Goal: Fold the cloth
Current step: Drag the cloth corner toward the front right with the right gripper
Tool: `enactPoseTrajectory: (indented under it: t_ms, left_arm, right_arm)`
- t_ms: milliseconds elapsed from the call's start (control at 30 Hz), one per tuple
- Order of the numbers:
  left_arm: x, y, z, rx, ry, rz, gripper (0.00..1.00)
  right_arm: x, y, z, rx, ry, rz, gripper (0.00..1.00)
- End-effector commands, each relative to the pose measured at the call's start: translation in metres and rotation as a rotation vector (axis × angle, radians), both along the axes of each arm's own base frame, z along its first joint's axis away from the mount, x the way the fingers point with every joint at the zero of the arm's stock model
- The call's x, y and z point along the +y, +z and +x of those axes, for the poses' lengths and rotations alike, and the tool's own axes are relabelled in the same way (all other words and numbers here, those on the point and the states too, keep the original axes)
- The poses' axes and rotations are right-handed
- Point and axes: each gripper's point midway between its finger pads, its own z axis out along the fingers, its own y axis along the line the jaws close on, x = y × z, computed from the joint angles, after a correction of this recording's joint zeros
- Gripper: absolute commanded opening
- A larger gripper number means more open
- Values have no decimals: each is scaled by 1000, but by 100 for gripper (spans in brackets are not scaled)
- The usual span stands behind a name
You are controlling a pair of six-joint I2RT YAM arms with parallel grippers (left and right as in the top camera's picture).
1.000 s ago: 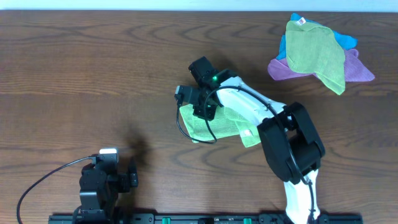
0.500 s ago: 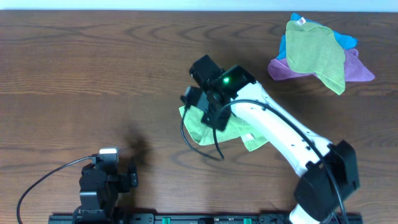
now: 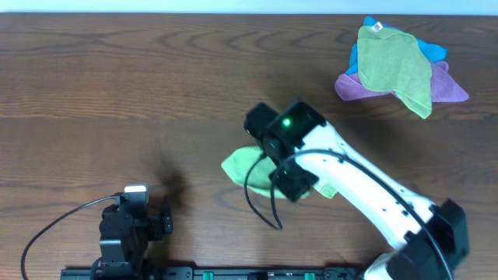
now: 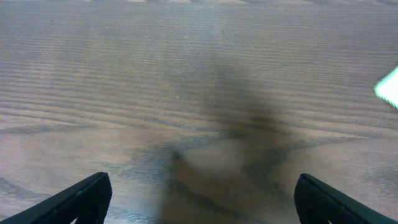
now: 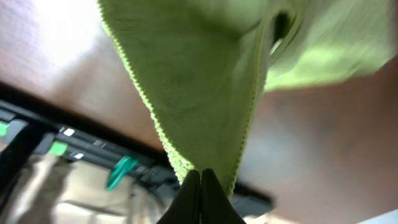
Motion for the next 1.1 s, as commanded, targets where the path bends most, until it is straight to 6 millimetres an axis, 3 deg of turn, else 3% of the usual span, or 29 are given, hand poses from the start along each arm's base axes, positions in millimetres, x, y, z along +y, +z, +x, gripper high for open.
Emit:
enactPoseTrajectory:
  t_ms: [0, 33, 67, 100, 167, 200, 333, 533, 600, 733, 867, 1067]
  left_arm:
    - [-1, -14, -6, 48, -14, 9, 95]
    - [-1, -14, -6, 48, -14, 9, 95]
    - [-1, -14, -6, 48, -14, 9, 95]
    - [-1, -14, -6, 48, -14, 9, 95]
    - [-1, -14, -6, 48, -14, 9, 95]
    - [-1, -14, -6, 48, -14, 9, 95]
    - [-1, -14, -6, 48, -14, 9, 95]
    - [-1, -14, -6, 48, -14, 9, 95]
    - [-1, -14, -6, 48, -14, 9, 95]
    - [-1, -14, -6, 48, -14, 9, 95]
    - [-1, -14, -6, 48, -14, 9, 95]
    - [-1, -14, -6, 48, -14, 9, 95]
  right_arm:
    - [-2, -6, -32, 44, -227, -13, 2]
    - [-5, -11, -38, 45, -270, -29, 2]
    - [-9, -14, -43, 46, -318, -53, 9]
    - [-16, -19, -49, 49, -374, -88, 26]
    - [-25, -27, -58, 61, -421, -135, 80]
    - [-28, -29, -62, 67, -432, -151, 97]
    - [-33, -44, -62, 55, -443, -158, 99]
    - [3, -60, -21, -80, -413, 35, 96]
    - [14, -63, -9, -113, -362, 98, 90]
    - [10, -67, 1, -125, -345, 118, 84]
    - [-1, -61, 11, -128, -362, 141, 84]
    - [9, -29, 17, -199, -355, 303, 86]
